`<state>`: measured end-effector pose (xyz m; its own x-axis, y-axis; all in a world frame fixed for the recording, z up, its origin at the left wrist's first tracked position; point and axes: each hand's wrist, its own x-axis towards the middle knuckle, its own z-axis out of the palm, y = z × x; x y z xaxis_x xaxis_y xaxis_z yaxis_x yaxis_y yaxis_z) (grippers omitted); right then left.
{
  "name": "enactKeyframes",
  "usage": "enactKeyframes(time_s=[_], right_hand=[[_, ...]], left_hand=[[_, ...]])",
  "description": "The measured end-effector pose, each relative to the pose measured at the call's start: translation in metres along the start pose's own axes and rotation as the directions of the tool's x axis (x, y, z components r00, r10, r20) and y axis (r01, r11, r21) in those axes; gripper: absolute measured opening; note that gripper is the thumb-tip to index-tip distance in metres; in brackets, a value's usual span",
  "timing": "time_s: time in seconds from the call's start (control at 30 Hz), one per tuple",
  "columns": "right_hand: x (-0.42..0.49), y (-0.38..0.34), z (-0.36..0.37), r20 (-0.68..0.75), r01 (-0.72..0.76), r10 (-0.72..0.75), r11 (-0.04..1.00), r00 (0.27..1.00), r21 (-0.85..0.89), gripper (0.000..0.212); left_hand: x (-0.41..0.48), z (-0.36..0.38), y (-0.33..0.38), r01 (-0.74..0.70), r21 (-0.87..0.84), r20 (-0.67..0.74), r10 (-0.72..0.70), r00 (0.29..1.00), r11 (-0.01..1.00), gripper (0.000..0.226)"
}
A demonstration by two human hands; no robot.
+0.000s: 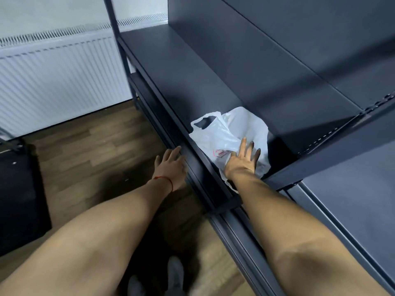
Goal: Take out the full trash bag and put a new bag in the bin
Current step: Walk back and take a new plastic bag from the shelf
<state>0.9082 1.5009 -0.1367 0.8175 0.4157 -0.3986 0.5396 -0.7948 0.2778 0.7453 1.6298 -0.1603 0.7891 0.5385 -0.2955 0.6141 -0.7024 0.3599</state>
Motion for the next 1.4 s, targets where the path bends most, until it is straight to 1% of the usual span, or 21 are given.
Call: enactKeyframes(time_s=[0.07, 0.13, 0.2, 0.27, 0.33, 0.4, 0.5, 0.63, 0.7, 0.73, 0.8, 0.83, 0.9, 0.97, 1.0, 1.07, 1.13, 1.2, 1.3, 1.4], right_hand=[[0.002, -0.001, -0.001, -0.013, 0.048, -0.048, 0.997, 0.999, 0.056, 0.076], [-0.002, -0.004, -0.002, -0.083, 0.117, -0.113, 0.992, 0.99, 0.047, 0.072], [-0.011, -0.008, -0.007, -0.167, 0.192, -0.19, 0.981, 0.968, -0.003, 0.067], [-0.022, -0.017, -0.018, -0.219, 0.298, -0.288, 0.955, 0.932, 0.013, 0.06], [-0.038, -0.033, -0.032, -0.272, 0.424, -0.393, 0.903, 0.878, 0.066, 0.049], [-0.055, -0.054, -0.041, -0.34, 0.52, -0.466, 0.85, 0.817, 0.083, 0.044], [-0.078, -0.091, -0.04, -0.421, 0.637, -0.553, 0.767, 0.719, 0.08, 0.042], [-0.106, -0.137, -0.032, -0.452, 0.749, -0.644, 0.657, 0.616, 0.084, 0.039], [-0.117, -0.162, -0.024, -0.42, 0.788, -0.697, 0.61, 0.581, 0.079, 0.04], [-0.122, -0.177, -0.02, -0.387, 0.811, -0.731, 0.578, 0.562, 0.086, 0.042], [-0.134, -0.203, -0.009, -0.316, 0.851, -0.793, 0.512, 0.521, 0.116, 0.043], [-0.139, -0.218, -0.004, -0.288, 0.869, -0.821, 0.477, 0.493, 0.128, 0.042], [-0.15, -0.242, 0.013, -0.255, 0.889, -0.852, 0.426, 0.456, 0.167, 0.041], [-0.156, -0.255, 0.035, -0.242, 0.875, -0.843, 0.439, 0.48, 0.203, 0.046], [-0.154, -0.26, 0.049, -0.211, 0.865, -0.841, 0.467, 0.498, 0.181, 0.052], [-0.147, -0.267, 0.08, -0.082, 0.842, -0.839, 0.53, 0.538, 0.101, 0.065], [-0.142, -0.275, 0.102, 0.001, 0.827, -0.828, 0.559, 0.56, 0.053, 0.075], [-0.138, -0.293, 0.123, 0.007, 0.842, -0.843, 0.538, 0.538, 0.046, 0.081], [-0.129, -0.324, 0.155, -0.005, 0.866, -0.868, 0.496, 0.497, 0.055, 0.087], [-0.109, -0.359, 0.2, -0.014, 0.874, -0.875, 0.483, 0.484, 0.051, 0.093]], left_hand=[[0.001, -0.002, 0.0, -0.002, 0.005, -0.004, 0.002, 1.0, 1.0, 0.052], [0.003, -0.004, 0.003, -0.007, 0.015, -0.009, 0.007, 1.0, 1.0, 0.054], [0.0, -0.011, 0.007, -0.02, 0.026, -0.023, 0.02, 1.0, 0.999, 0.058], [-0.003, -0.023, 0.008, -0.029, 0.038, -0.054, 0.031, 0.998, 0.999, 0.066], [-0.008, -0.037, 0.004, -0.034, 0.034, -0.111, 0.037, 0.993, 0.999, 0.074], [-0.017, -0.052, -0.007, -0.014, 0.025, -0.144, 0.017, 0.989, 1.0, 0.085], [-0.034, -0.064, -0.034, 0.056, 0.028, -0.099, -0.053, 0.994, 0.998, 0.095], [-0.074, -0.05, -0.085, 0.197, -0.056, -0.035, -0.199, 0.979, 0.979, 0.098], [-0.099, -0.04, -0.109, 0.27, -0.138, -0.036, -0.277, 0.96, 0.953, 0.093], [-0.112, -0.035, -0.12, 0.298, -0.2, -0.029, -0.309, 0.951, 0.933, 0.087], [-0.134, -0.022, -0.139, 0.363, -0.292, 0.005, -0.378, 0.926, 0.885, 0.066], [-0.145, -0.018, -0.151, 0.42, -0.331, 0.03, -0.435, 0.9, 0.845, 0.055], [-0.169, -0.007, -0.178, 0.519, -0.423, 0.065, -0.547, 0.835, 0.743, 0.044], [-0.192, 0.004, -0.203, 0.573, -0.501, 0.104, -0.611, 0.784, 0.649, 0.038], [-0.201, 0.011, -0.215, 0.578, -0.542, 0.114, -0.627, 0.77, 0.611, 0.037], [-0.218, 0.027, -0.237, 0.576, -0.605, 0.114, -0.656, 0.746, 0.55, 0.038], [-0.23, 0.044, -0.259, 0.579, -0.664, 0.132, -0.688, 0.714, 0.474, 0.038], [-0.233, 0.073, -0.286, 0.59, -0.696, 0.17, -0.704, 0.69, 0.41, 0.039], [-0.228, 0.112, -0.315, 0.624, -0.716, 0.226, -0.741, 0.632, 0.314, 0.036], [-0.209, 0.153, -0.349, 0.644, -0.709, 0.227, -0.772, 0.594, 0.288, 0.039]])
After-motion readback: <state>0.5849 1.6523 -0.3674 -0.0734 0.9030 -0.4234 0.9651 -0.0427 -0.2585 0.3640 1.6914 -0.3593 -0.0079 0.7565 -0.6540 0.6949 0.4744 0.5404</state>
